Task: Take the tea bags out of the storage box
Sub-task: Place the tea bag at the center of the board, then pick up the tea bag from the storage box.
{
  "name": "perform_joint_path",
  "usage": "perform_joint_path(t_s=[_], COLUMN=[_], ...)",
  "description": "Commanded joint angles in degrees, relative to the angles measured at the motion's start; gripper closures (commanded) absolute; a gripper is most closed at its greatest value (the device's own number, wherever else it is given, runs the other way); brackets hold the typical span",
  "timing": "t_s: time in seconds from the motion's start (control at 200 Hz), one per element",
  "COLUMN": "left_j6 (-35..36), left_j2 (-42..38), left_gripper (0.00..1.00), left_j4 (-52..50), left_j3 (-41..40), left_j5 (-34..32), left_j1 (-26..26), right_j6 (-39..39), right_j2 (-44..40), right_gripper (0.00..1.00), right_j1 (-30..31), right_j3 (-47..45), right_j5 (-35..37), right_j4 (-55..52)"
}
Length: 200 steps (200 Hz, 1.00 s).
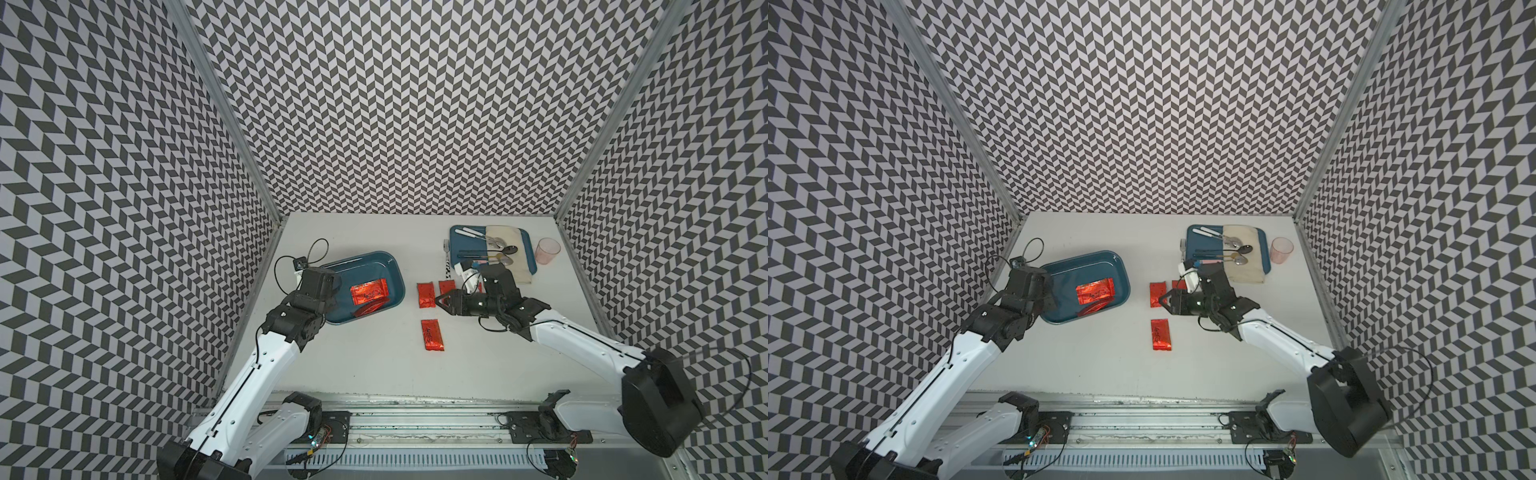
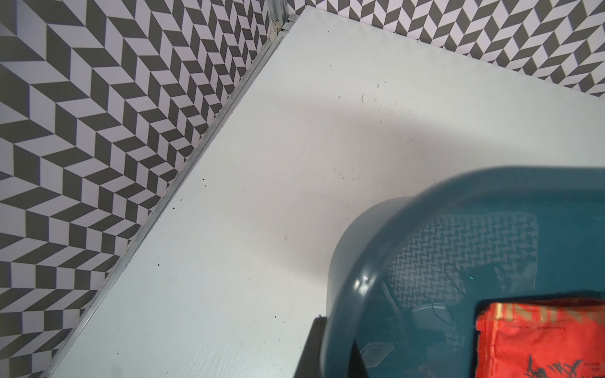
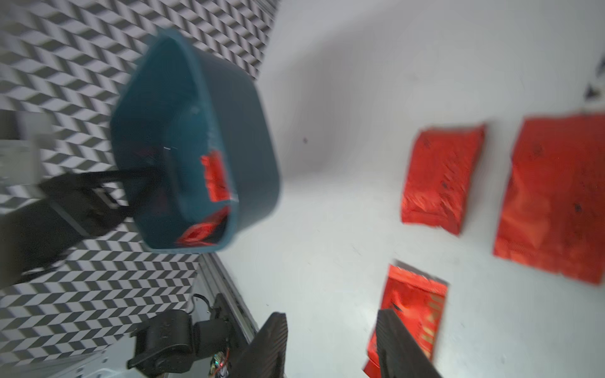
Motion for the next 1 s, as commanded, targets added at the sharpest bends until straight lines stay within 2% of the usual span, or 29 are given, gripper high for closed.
perform_joint_path(t_s=[0.0, 0.125, 0.23, 0.275, 0.35, 0.456, 0.541, 0.636, 0.726, 0.996], left_j6=[0.64, 1.01, 1.03, 1.55, 2.17, 1.91, 2.07, 2.05, 2.08, 1.99], left_j2=[-0.68, -0.66, -0.80, -0.86, -0.79, -0.79, -1.29, -1.46, -1.31, -1.43], left_gripper=[1.00, 1.00, 1.00, 1.00, 1.00, 1.00, 1.00, 1.00, 1.00, 1.00], left_j4=[2.85, 3.16, 3.55, 4.05, 4.72, 4.48, 4.72, 4.75, 4.76, 4.70], left_j3=[-0.42, -0.59, -0.84, -1.03, -1.26, -1.21, -1.34, -1.32, -1.39, -1.35], left_j5=[1.37, 1.97, 2.29, 3.05, 4.35, 4.07, 4.15, 4.24, 4.25, 4.25], left_j1=[0.20, 0.21, 0.20, 0.20, 0.20, 0.20, 0.20, 0.20, 0.20, 0.20], right_j6=[-5.87, -9.34, -19.99, -25.77, -31.16, -37.71, -44.61, -54.40, -60.43, -68.88], right_j2=[-0.42, 5.48, 12.42, 15.83, 21.75, 28.47, 29.44, 28.05, 26.95, 28.05], right_gripper=[0.51, 0.53, 0.53, 0.53, 0.57, 0.59, 0.58, 0.55, 0.52, 0.51], right_j1=[4.72, 9.40, 13.41, 13.75, 13.76, 13.94, 14.96, 16.66, 16.95, 17.04], right_j3=[7.12, 16.38, 26.62, 30.43, 36.56, 43.90, 43.08, 38.47, 35.86, 35.33], right_j5=[1.46, 0.75, 4.39, 5.33, 9.21, 8.11, 5.25, 5.24, 4.78, 4.19], right_j4=[-3.14, -4.02, -9.32, -11.11, -14.02, -18.59, -16.60, -11.98, -9.74, -11.88])
